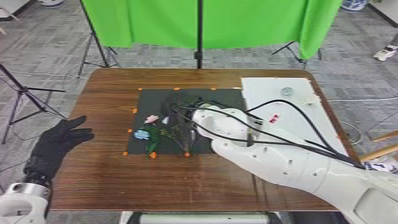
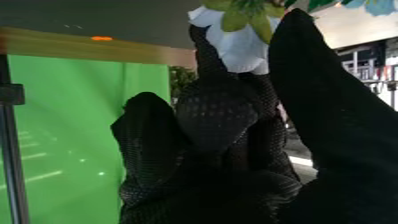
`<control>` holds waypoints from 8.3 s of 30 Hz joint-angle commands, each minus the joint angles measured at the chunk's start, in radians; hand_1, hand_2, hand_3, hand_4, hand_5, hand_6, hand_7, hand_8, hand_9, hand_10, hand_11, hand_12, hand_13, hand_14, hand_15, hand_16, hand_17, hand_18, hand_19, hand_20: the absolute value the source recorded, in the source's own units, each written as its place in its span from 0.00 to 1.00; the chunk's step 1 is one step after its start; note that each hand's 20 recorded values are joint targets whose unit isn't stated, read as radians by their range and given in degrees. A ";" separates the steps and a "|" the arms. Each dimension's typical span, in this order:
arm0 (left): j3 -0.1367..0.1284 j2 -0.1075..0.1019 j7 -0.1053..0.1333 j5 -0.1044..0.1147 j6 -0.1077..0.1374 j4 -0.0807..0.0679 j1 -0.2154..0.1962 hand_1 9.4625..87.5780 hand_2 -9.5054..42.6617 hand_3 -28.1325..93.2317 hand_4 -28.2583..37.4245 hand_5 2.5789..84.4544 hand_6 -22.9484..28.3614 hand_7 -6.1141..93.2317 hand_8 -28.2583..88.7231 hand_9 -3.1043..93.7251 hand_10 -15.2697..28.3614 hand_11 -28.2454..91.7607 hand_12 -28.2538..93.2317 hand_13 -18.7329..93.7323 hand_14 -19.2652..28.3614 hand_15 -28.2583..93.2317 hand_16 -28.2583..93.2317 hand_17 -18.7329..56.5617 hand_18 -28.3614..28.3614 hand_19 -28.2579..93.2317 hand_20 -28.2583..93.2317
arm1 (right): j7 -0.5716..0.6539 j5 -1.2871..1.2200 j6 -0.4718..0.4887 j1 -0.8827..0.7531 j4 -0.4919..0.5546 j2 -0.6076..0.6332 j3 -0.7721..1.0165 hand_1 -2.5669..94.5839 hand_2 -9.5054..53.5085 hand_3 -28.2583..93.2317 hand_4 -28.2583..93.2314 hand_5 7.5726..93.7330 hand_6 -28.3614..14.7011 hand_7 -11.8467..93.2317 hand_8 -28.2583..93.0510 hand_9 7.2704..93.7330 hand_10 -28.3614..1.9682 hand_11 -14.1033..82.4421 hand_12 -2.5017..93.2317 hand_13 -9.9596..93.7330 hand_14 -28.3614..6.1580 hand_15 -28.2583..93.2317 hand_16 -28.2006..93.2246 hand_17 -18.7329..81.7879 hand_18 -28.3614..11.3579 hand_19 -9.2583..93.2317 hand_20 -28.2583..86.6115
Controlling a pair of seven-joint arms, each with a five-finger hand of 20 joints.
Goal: Arrange flowers
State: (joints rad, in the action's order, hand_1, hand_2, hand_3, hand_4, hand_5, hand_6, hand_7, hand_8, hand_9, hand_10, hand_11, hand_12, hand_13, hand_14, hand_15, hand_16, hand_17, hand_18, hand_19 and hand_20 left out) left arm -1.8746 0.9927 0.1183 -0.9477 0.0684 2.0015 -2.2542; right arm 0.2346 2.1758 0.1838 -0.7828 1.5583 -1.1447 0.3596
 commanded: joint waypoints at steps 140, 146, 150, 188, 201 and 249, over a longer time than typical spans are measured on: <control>-0.010 0.002 -0.034 -0.035 -0.058 0.005 0.000 0.07 0.59 0.78 0.00 0.53 0.60 0.11 0.20 0.54 0.73 0.38 0.33 0.53 0.83 0.41 0.23 0.39 0.78 0.39 0.39 | 0.292 -0.334 -0.170 -0.314 0.221 0.043 0.305 0.65 0.00 0.68 0.10 0.81 0.65 0.36 0.30 0.96 0.64 0.22 0.44 0.98 0.80 0.70 0.52 0.78 0.34 1.00 0.71; -0.004 -0.006 -0.038 -0.036 -0.067 0.000 0.012 0.07 0.58 0.78 0.00 0.52 0.60 0.11 0.20 0.54 0.73 0.38 0.33 0.53 0.83 0.41 0.23 0.39 0.78 0.39 0.39 | 0.299 -0.329 -0.156 -0.322 0.217 0.042 0.298 0.64 0.00 0.67 0.10 0.81 0.64 0.35 0.30 0.95 0.64 0.22 0.42 0.98 0.79 0.69 0.52 0.78 0.33 1.00 0.70; -0.006 -0.009 -0.039 -0.035 -0.069 -0.003 0.015 0.07 0.58 0.78 0.00 0.52 0.60 0.11 0.20 0.54 0.73 0.38 0.33 0.53 0.83 0.41 0.23 0.38 0.78 0.39 0.39 | 0.297 -0.337 -0.136 -0.328 0.217 0.046 0.305 0.62 0.00 0.67 0.11 0.80 0.64 0.34 0.30 0.92 0.61 0.25 0.40 0.97 0.78 0.69 0.52 0.77 0.32 1.00 0.71; -0.026 0.012 -0.019 -0.038 -0.047 0.026 -0.034 0.08 0.56 0.78 0.00 0.52 0.60 0.11 0.20 0.54 0.73 0.38 0.33 0.53 0.84 0.41 0.23 0.38 0.78 0.39 0.39 | 0.379 -0.109 -0.207 -0.284 0.273 0.297 0.734 0.42 0.00 0.77 0.10 0.54 0.65 0.23 0.17 0.56 0.40 0.22 0.20 0.91 0.70 0.71 0.49 0.72 0.27 1.00 0.67; -0.023 0.018 -0.026 -0.039 -0.054 0.028 -0.030 0.08 0.56 0.78 0.00 0.52 0.60 0.11 0.20 0.54 0.73 0.38 0.33 0.53 0.84 0.41 0.23 0.38 0.78 0.39 0.39 | 0.520 -0.105 -0.029 -0.262 -0.072 0.313 0.646 0.38 0.00 0.75 0.10 0.46 0.60 0.19 0.18 0.43 0.30 0.20 0.20 0.86 0.61 0.75 0.47 0.67 0.21 1.00 0.67; -0.009 0.005 -0.034 -0.038 -0.070 0.016 -0.007 0.08 0.56 0.78 0.00 0.52 0.60 0.11 0.20 0.54 0.73 0.38 0.33 0.53 0.84 0.40 0.23 0.38 0.78 0.39 0.39 | 0.234 -0.107 -0.312 -0.107 0.162 0.157 0.362 0.73 0.00 0.70 0.09 0.82 0.63 0.35 0.29 0.83 0.56 0.21 0.41 0.95 0.80 0.76 0.49 0.77 0.32 1.00 0.74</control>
State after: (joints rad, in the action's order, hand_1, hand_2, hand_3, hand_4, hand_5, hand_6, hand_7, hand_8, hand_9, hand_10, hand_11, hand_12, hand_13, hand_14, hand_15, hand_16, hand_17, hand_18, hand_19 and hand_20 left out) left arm -1.9043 0.9961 0.0903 -0.9821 0.0083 2.0245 -2.2722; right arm 0.5459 2.1091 -0.2504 -0.9698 1.7490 -0.7762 0.8372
